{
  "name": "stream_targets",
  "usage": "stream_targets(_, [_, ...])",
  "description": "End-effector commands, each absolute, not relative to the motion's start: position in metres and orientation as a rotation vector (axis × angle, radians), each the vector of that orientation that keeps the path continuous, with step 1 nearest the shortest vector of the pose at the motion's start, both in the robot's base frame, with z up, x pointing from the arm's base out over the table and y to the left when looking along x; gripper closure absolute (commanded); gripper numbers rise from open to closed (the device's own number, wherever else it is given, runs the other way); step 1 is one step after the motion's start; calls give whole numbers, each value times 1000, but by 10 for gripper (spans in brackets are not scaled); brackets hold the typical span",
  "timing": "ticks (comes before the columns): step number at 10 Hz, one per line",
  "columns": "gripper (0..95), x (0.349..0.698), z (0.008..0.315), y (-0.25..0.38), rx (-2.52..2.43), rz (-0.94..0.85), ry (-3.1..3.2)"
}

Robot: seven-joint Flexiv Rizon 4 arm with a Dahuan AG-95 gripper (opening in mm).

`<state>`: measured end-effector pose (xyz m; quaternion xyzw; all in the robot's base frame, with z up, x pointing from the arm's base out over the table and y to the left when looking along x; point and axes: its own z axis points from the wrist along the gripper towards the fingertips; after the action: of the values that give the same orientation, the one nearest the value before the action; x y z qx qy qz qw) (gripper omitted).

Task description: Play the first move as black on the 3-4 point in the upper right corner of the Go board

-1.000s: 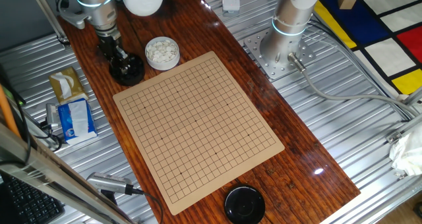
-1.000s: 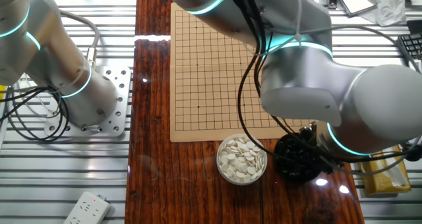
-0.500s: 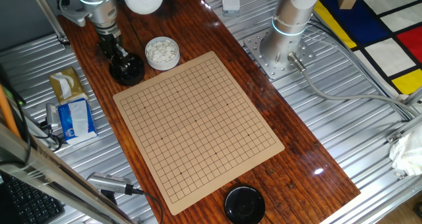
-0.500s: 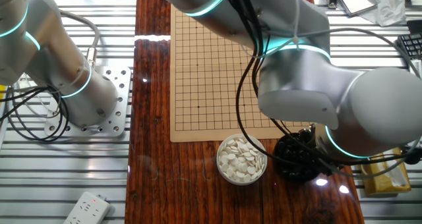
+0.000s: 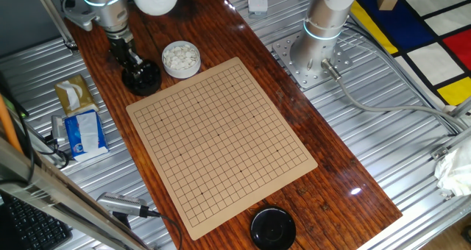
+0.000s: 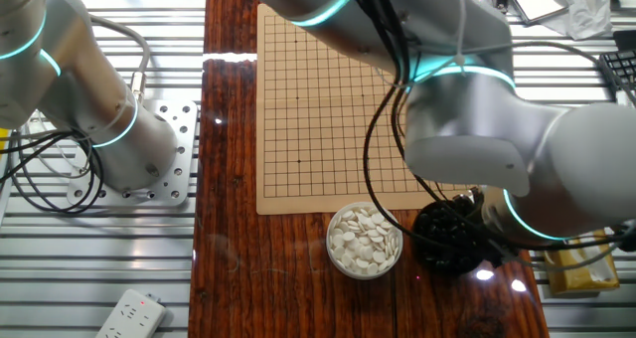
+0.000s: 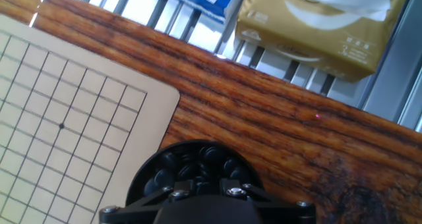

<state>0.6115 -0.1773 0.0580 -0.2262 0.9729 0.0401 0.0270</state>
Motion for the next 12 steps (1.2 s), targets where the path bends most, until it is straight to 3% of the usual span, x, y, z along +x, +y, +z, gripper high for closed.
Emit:
stream_targets(1, [760, 610, 61, -178, -706, 112, 2993])
stream_targets(12, [760, 610, 61, -178, -691, 133, 3024])
